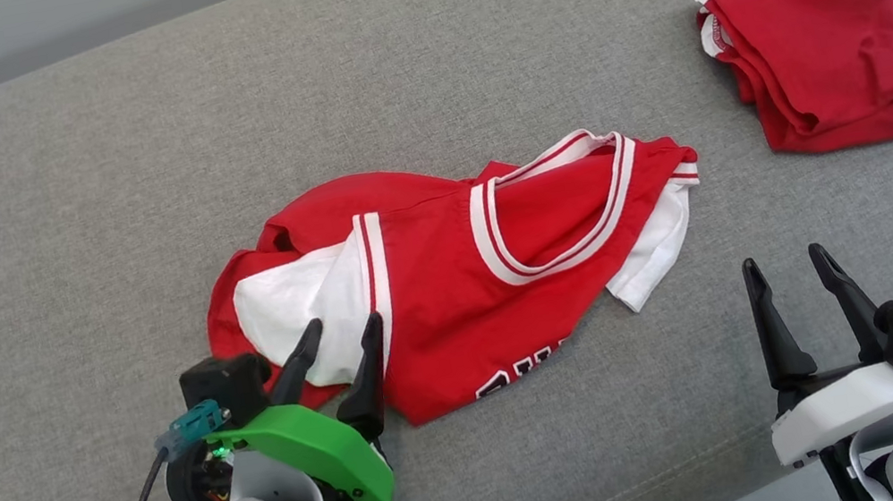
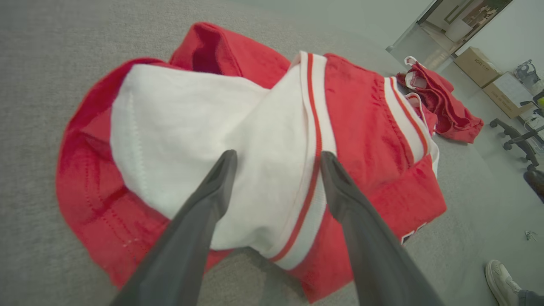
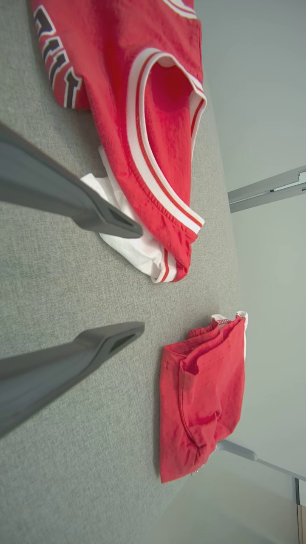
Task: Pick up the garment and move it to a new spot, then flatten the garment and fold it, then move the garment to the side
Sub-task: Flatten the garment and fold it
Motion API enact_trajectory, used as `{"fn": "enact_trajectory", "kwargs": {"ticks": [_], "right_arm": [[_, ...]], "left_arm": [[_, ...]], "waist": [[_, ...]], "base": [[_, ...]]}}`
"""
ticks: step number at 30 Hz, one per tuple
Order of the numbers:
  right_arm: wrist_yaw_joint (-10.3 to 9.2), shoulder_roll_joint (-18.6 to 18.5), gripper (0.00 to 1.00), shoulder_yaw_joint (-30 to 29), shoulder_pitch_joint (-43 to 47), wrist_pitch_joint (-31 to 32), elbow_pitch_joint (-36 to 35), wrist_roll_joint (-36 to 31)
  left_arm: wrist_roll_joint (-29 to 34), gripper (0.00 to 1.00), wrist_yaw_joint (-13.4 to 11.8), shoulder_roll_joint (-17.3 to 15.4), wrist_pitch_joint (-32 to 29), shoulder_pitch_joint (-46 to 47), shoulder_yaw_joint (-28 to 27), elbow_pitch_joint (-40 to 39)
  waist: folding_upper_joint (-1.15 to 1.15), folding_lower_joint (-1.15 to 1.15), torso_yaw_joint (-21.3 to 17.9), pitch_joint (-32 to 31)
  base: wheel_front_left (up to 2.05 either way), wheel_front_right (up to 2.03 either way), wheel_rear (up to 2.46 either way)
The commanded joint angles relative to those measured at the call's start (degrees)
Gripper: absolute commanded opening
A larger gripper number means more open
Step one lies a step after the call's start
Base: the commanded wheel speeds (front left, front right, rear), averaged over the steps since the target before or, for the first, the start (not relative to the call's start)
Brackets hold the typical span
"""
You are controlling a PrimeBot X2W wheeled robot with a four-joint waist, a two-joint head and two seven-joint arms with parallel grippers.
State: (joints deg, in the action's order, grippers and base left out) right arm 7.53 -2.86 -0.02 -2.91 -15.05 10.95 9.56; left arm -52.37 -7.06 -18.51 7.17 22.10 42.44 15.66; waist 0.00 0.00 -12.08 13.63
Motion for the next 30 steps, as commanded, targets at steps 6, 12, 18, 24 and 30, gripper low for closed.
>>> {"fn": "enact_trajectory", "kwargs": {"ticks": [6, 12, 18, 24, 30], "right_arm": [[-0.09, -0.10, 1.00, -0.18, -0.72, -0.18, 0.22, 0.16], [-0.09, -0.09, 1.00, -0.38, -0.20, -0.18, 0.43, 0.05], [-0.09, -0.10, 1.00, -0.47, 0.35, -0.18, 0.56, 0.01], [-0.09, -0.09, 1.00, -1.22, 1.62, -0.18, 0.63, 0.28], [-0.09, -0.08, 1.00, -0.22, 1.09, -0.18, 0.73, 1.38]], "left_arm": [[1.01, 0.34, 1.08, 0.76, -1.36, 0.70, 2.04, 0.70], [1.97, 0.00, 1.47, 0.78, -0.58, 1.24, 3.22, 1.15], [3.96, 0.00, -1.25, -1.35, 0.75, 1.46, 2.03, -3.30], [5.88, 0.00, -7.50, -7.00, -0.28, -0.17, -0.98, -18.86], [9.18, 0.00, -11.29, -13.71, -4.34, 3.75, -3.94, -29.00]], "waist": [[0.00, 0.00, -0.99, 0.50], [0.00, 0.00, -1.00, 0.08], [0.00, 0.00, -0.90, -0.81], [0.00, 0.00, -0.13, -1.91], [0.00, 0.00, 0.31, -1.91]], "base": [[0.00, 0.00, 0.00], [0.00, 0.00, 0.00], [0.00, 0.00, 0.00], [0.00, 0.00, 0.00], [0.00, 0.00, 0.00]]}}
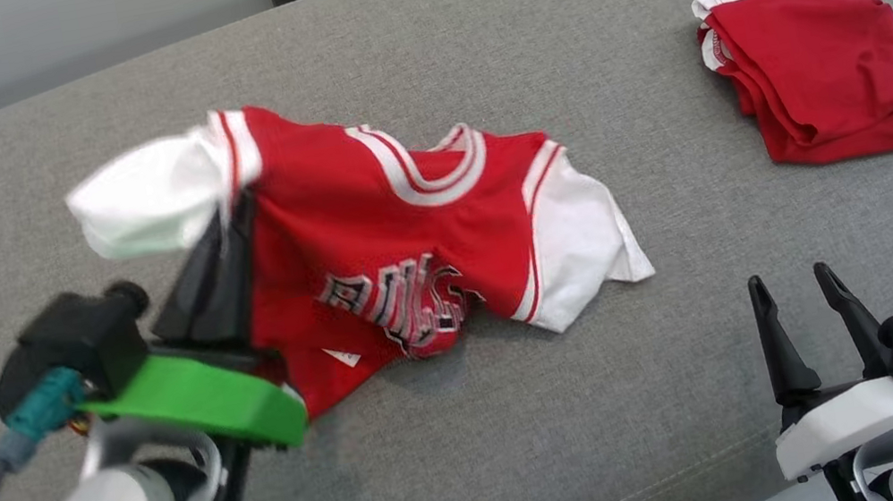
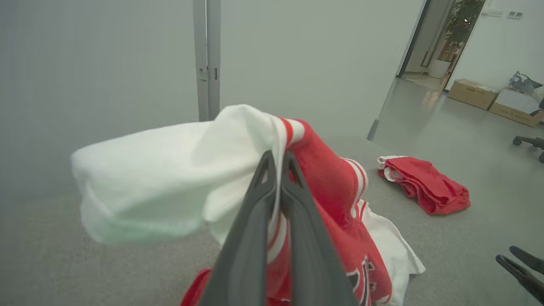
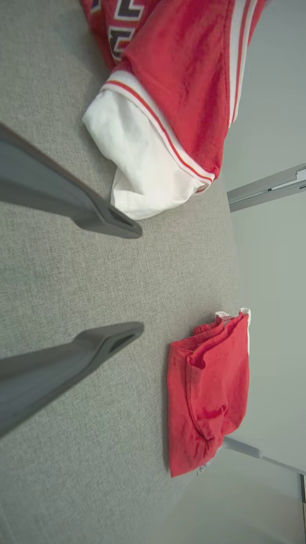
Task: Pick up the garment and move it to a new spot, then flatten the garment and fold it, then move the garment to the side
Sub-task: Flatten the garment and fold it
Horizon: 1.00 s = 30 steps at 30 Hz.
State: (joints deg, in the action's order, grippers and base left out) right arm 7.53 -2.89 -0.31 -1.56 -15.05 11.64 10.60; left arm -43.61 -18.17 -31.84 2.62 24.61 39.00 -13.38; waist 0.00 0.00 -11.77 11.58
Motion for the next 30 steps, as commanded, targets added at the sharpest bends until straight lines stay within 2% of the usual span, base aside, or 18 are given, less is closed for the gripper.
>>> {"fn": "enact_trajectory", "kwargs": {"ticks": [1, 3, 7, 13, 15, 17, 20, 21, 22, 23, 25, 30], "right_arm": [[-0.09, -0.04, 1.00, 0.42, -0.77, -0.18, 0.11, 0.42], [-0.09, -0.09, 1.00, 1.01, -1.63, -0.18, 0.20, 0.68], [-0.09, -0.06, 1.00, 3.20, -3.42, -0.17, 0.55, 1.69], [-0.09, -0.03, 1.00, 5.54, -4.61, -0.18, 1.17, 3.33], [-0.09, -0.03, 1.00, 5.87, -4.41, -0.18, 1.44, 3.64], [-0.09, -0.03, 1.00, 5.80, -4.08, -0.18, 1.39, 3.93], [-0.09, 0.00, 1.00, 5.35, -3.38, -0.18, 1.14, 4.23], [-0.09, -0.01, 1.00, 5.22, -3.09, -0.18, 1.12, 4.12], [-0.09, -0.04, 1.00, 4.89, -2.85, -0.18, 1.05, 3.89], [-0.10, -0.07, 1.00, 4.33, -2.58, -0.18, 0.99, 3.68], [-0.09, -0.01, 1.00, 3.57, -2.58, -0.18, 1.09, 3.23], [-0.09, -0.10, 1.00, 2.68, -3.21, -0.18, 0.91, 2.74]], "left_arm": [[-0.30, 0.00, 0.23, 0.05, -0.30, 2.74, -0.96, -0.06], [0.24, 0.00, 1.96, -0.52, -2.77, 6.68, -0.51, 2.68], [2.66, 0.00, 6.82, 1.78, -4.24, 17.31, 0.89, 12.85], [8.58, 0.00, 14.10, 5.62, 1.18, 29.67, 4.31, 32.92], [10.31, 0.00, 15.33, 7.02, 4.66, 32.41, 4.57, 39.38], [12.05, 0.00, 15.21, 7.83, 8.61, 34.65, 4.61, 45.58], [12.43, 0.00, 15.75, 9.63, 11.25, 35.47, 4.16, 53.25], [11.40, 0.19, 16.26, 10.60, 11.70, 35.03, 3.46, 55.16], [10.71, 0.44, 16.92, 11.48, 11.95, 34.74, 3.00, 56.84], [9.79, 1.00, 17.55, 12.51, 12.14, 34.54, 2.57, 58.38], [9.27, 1.00, 18.55, 13.98, 12.33, 34.49, 2.03, 60.37], [7.01, 1.00, 18.94, 16.28, 12.52, 31.98, 0.10, 61.90]], "waist": [[0.00, 0.00, -0.09, 0.36], [0.00, 0.00, -0.44, 0.96], [0.00, 0.00, -2.93, 2.84], [0.00, 0.00, -8.51, 6.57], [0.00, 0.00, -10.16, 7.78], [0.00, 0.00, -11.47, 8.68], [0.00, 0.00, -12.67, 9.16], [0.00, 0.00, -12.79, 8.97], [0.00, 0.00, -12.68, 8.83], [0.00, 0.00, -12.26, 8.71], [0.00, 0.00, -11.18, 8.34], [0.00, 0.00, -8.31, 6.89]], "base": [[0.00, 0.00, 0.00], [0.00, 0.00, 0.00], [0.00, 0.00, 0.00], [0.00, 0.00, 0.00], [0.00, 0.00, 0.00], [0.00, 0.00, 0.00], [0.00, 0.00, 0.00], [0.00, 0.00, 0.00], [0.00, 0.00, 0.00], [0.00, 0.00, 0.00], [0.00, 0.00, 0.00], [0.00, 0.00, 0.00]]}}
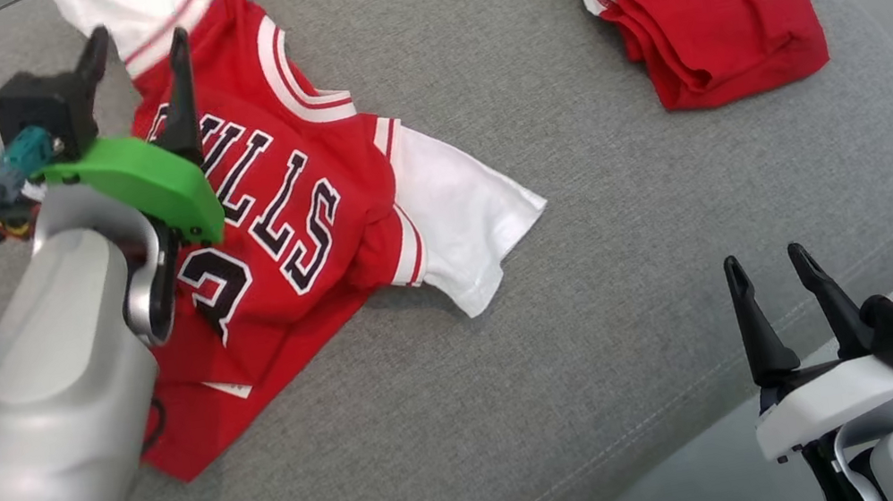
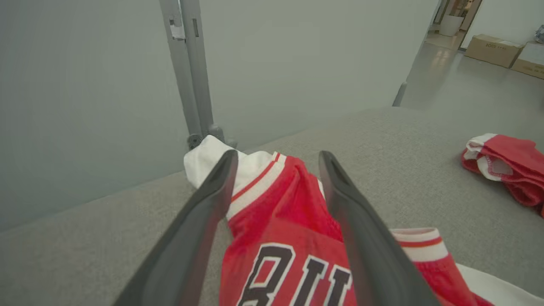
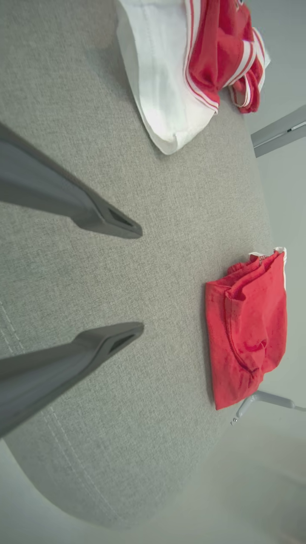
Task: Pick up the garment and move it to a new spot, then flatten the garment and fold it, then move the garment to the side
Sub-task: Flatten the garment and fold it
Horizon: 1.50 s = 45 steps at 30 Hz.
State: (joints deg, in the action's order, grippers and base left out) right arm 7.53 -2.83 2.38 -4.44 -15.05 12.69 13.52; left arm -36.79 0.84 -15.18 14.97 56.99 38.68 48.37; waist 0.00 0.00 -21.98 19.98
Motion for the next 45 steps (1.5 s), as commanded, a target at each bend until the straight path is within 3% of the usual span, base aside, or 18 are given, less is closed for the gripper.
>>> {"fn": "enact_trajectory", "kwargs": {"ticks": [1, 8, 12, 18, 22, 31, 33, 34, 35, 36, 45], "right_arm": [[-0.09, -0.16, 1.00, -0.07, -0.44, -0.18, -0.13, -0.30], [-0.09, -0.12, 1.00, -1.77, 1.67, -0.18, 0.25, -1.25], [-0.09, -0.17, 1.00, -2.81, 2.71, -0.18, 0.10, -1.90], [-0.09, -0.14, 1.00, -3.86, 2.95, -0.18, -0.34, -3.16], [-0.09, -0.14, 1.00, -3.64, 2.09, -0.18, -0.26, -3.49], [-0.09, -0.14, 1.00, -2.49, 1.64, -0.18, 0.38, -3.13], [-0.09, -0.14, 1.00, -2.66, 1.89, -0.18, 0.41, -2.97], [-0.09, -0.14, 1.00, -2.78, 2.08, -0.18, 0.42, -2.91], [-0.09, -0.14, 1.00, -2.86, 2.27, -0.18, 0.44, -2.82], [-0.09, -0.14, 1.00, -2.95, 2.43, -0.18, 0.46, -2.73], [-0.09, -0.14, 1.00, -3.60, 3.09, -0.18, 0.66, -2.55]], "left_arm": [[-0.74, 1.00, 0.20, 0.04, 0.19, -1.53, -0.29, 0.15], [-6.07, 1.00, -0.46, -1.38, -1.44, -15.59, -2.45, -4.77], [-9.41, 1.00, -3.67, -3.35, -3.60, -25.10, -3.90, -11.96], [-17.68, 1.00, -7.48, -3.75, -9.54, -39.53, -6.17, -27.50], [-18.38, 1.00, -9.42, -4.05, -10.99, -41.72, -5.85, -31.95], [-19.02, 1.00, -10.41, -3.89, -13.17, -40.66, -5.51, -32.62], [-18.92, 0.86, -10.16, -4.04, -13.50, -41.03, -5.24, -32.55], [-18.92, 0.53, -10.14, -4.11, -13.53, -41.27, -5.15, -32.59], [-18.98, 0.32, -10.00, -4.20, -13.84, -41.61, -4.90, -32.59], [-19.06, 0.00, -9.82, -4.30, -14.06, -41.89, -4.64, -32.69], [-18.02, 0.00, -9.81, -5.11, -13.86, -41.96, -4.11, -32.99]], "waist": [[0.00, 0.00, 2.66, -1.99], [0.00, 0.00, 7.46, -5.83], [0.00, 0.00, 10.07, -6.69], [0.00, 0.00, 13.51, -7.02], [0.00, 0.00, 14.33, -6.84], [0.00, 0.00, 12.89, -6.71], [0.00, 0.00, 12.25, -6.68], [0.00, 0.00, 11.99, -6.67], [0.00, 0.00, 11.70, -6.67], [0.00, 0.00, 11.50, -6.66], [0.00, 0.00, 11.26, -6.84]], "base": [[0.00, 0.00, 0.00], [0.00, 0.00, 0.00], [0.00, 0.00, 0.00], [0.00, 0.00, 0.00], [0.00, 0.00, 0.00], [0.00, 0.00, 0.00], [0.00, 0.00, 0.00], [0.00, 0.00, 0.00], [0.00, 0.00, 0.00], [0.00, 0.00, 0.00], [0.00, 0.00, 0.00]]}}
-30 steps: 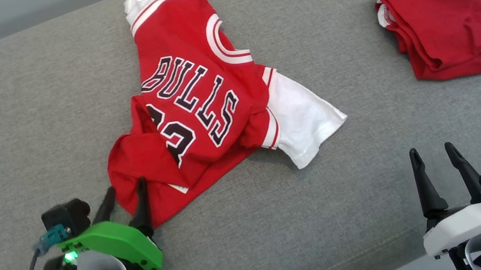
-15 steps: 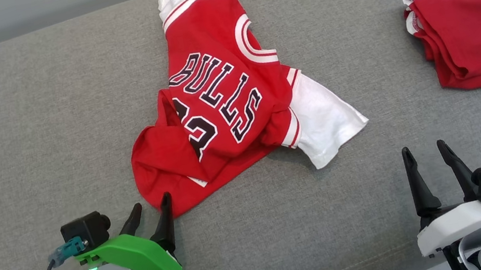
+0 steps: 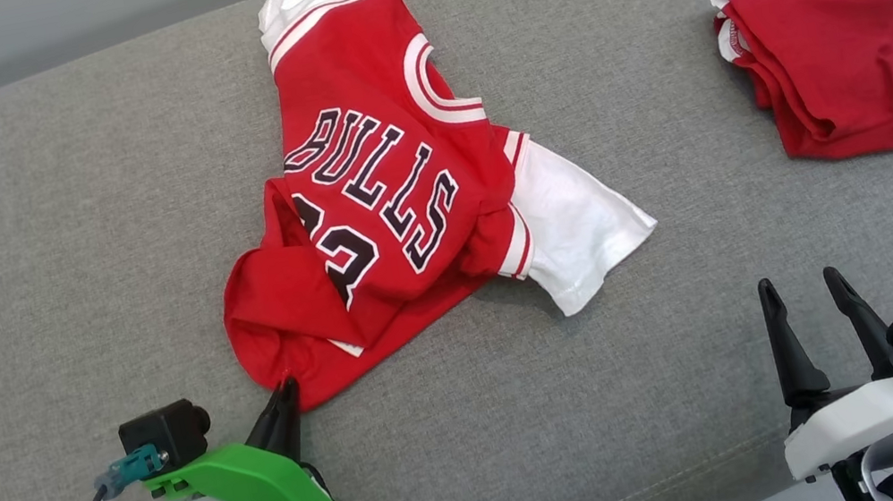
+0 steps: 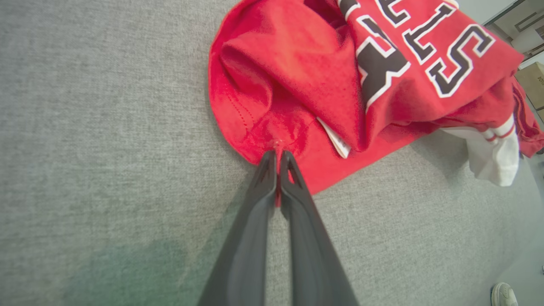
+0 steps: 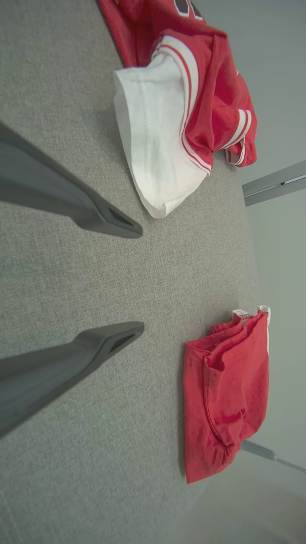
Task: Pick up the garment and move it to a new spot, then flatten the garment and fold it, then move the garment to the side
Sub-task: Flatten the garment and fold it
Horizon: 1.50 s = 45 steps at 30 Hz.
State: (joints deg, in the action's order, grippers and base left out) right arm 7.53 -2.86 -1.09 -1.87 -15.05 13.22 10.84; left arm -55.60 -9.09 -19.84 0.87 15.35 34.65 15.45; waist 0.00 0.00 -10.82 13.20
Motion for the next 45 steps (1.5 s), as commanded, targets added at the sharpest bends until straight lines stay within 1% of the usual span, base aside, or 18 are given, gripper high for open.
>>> {"fn": "enact_trajectory", "kwargs": {"ticks": [1, 7, 10, 15, 20, 23, 25, 26, 27, 29, 31, 34, 37, 39, 40, 41, 42, 45], "right_arm": [[-0.09, -0.10, 1.00, -0.21, 0.50, -0.18, 0.15, 0.07], [-0.09, -0.11, 1.00, -0.65, 0.78, -0.17, 0.13, -0.34], [-0.09, -0.09, 1.00, -0.76, 1.42, -0.18, -0.06, -0.53], [-0.09, -0.10, 1.00, -0.75, 2.07, -0.17, -0.24, -0.46], [-0.09, -0.09, 1.00, -1.06, 2.18, -0.18, -0.32, -0.72], [-0.09, -0.11, 1.00, -0.78, 1.64, -0.18, -0.35, -0.73], [-0.09, -0.12, 1.00, -0.69, 1.39, -0.18, -0.27, -0.71], [-0.09, -0.15, 1.00, -0.89, 1.43, -0.18, -0.33, -0.66], [-0.09, -0.13, 1.00, -0.87, 1.52, -0.18, -0.33, -0.66], [-0.09, -0.09, 1.00, -0.95, 1.86, -0.18, -0.24, -0.89], [-0.09, -0.12, 1.00, -1.19, 2.25, -0.18, -0.18, -1.00], [-0.09, -0.11, 1.00, -1.41, 2.42, -0.18, -0.32, -1.33], [-0.09, -0.10, 1.00, -1.65, 2.49, -0.18, -0.31, -1.65], [-0.09, -0.10, 1.00, -1.78, 2.56, -0.18, -0.22, -1.92], [-0.09, -0.10, 1.00, -1.78, 2.56, -0.18, -0.22, -1.92], [-0.09, -0.12, 1.00, -2.00, 2.83, -0.18, -0.14, -2.13], [-0.09, -0.12, 1.00, -2.00, 2.83, -0.18, -0.14, -2.13], [-0.09, -0.11, 1.00, -2.36, 3.28, -0.18, -0.07, -2.74]], "left_arm": [[0.80, 0.00, 0.21, -0.45, 0.24, -0.21, -0.10, -0.20], [1.46, 0.00, -0.50, -1.85, 2.00, -1.05, -0.77, -4.05], [2.30, 0.00, -1.25, -3.58, 2.24, -2.34, -0.91, -9.61], [4.73, 0.00, -4.05, -7.47, 1.50, -5.51, -0.75, -22.21], [4.37, 0.00, -6.30, -9.83, 0.19, -7.41, -1.59, -33.89], [5.08, 0.00, -7.74, -10.86, -0.61, -8.09, -2.06, -36.78], [4.86, 0.00, -7.94, -11.16, -0.12, -8.82, -2.36, -36.76], [4.13, 0.00, -7.74, -10.78, 0.64, -9.20, -2.91, -36.38], [4.80, 0.00, -7.77, -11.63, 1.10, -9.51, -3.26, -35.55], [4.20, 0.00, -7.20, -11.63, 2.34, -10.72, -3.77, -34.13], [5.18, 0.00, -6.52, -13.43, 3.47, -11.82, -4.18, -32.27], [6.86, 0.00, -4.41, -15.78, 5.78, -13.62, -4.12, -30.38], [7.99, 0.00, -2.06, -16.61, 8.61, -16.75, -2.94, -27.14], [8.23, 0.00, -0.20, -15.65, 10.38, -18.23, -1.54, -24.39], [8.23, 0.00, -0.20, -15.65, 10.38, -18.23, -1.54, -24.39], [8.49, 0.00, 1.42, -14.26, 11.86, -19.53, -0.27, -20.71], [8.49, 0.00, 1.42, -14.26, 11.86, -19.53, -0.27, -20.71], [10.53, 0.00, 3.21, -10.95, 13.75, -20.34, 0.12, -14.67]], "waist": [[0.00, 0.00, 0.24, -0.13], [0.00, 0.00, 1.28, -1.04], [0.00, 0.00, 2.12, -1.45], [0.00, 0.00, 3.59, -1.79], [0.00, 0.00, 5.43, -1.87], [0.00, 0.00, 6.25, -1.79], [0.00, 0.00, 6.59, -1.78], [0.00, 0.00, 6.88, -1.79], [0.00, 0.00, 7.06, -1.79], [0.00, 0.00, 7.51, -1.80], [0.00, 0.00, 7.86, -1.91], [0.00, 0.00, 8.38, -1.76], [0.00, 0.00, 8.99, -1.83], [0.00, 0.00, 9.43, -1.94], [0.00, 0.00, 9.43, -1.94], [0.00, 0.00, 10.00, -2.12], [0.00, 0.00, 10.00, -2.12], [0.00, 0.00, 11.32, -2.61]], "base": [[0.00, 0.00, 0.00], [0.00, 0.00, 0.00], [0.00, 0.00, 0.00], [0.00, 0.00, 0.00], [0.00, 0.00, 0.00], [0.00, 0.00, 0.00], [0.00, 0.00, 0.00], [0.00, 0.00, 0.00], [0.00, 0.00, 0.00], [0.00, 0.00, 0.00], [0.00, 0.00, 0.00], [0.00, 0.00, 0.00], [0.00, 0.00, 0.00], [0.00, 0.00, 0.00], [0.00, 0.00, 0.00], [0.00, 0.00, 0.00], [0.00, 0.00, 0.00], [0.00, 0.00, 0.00]]}}
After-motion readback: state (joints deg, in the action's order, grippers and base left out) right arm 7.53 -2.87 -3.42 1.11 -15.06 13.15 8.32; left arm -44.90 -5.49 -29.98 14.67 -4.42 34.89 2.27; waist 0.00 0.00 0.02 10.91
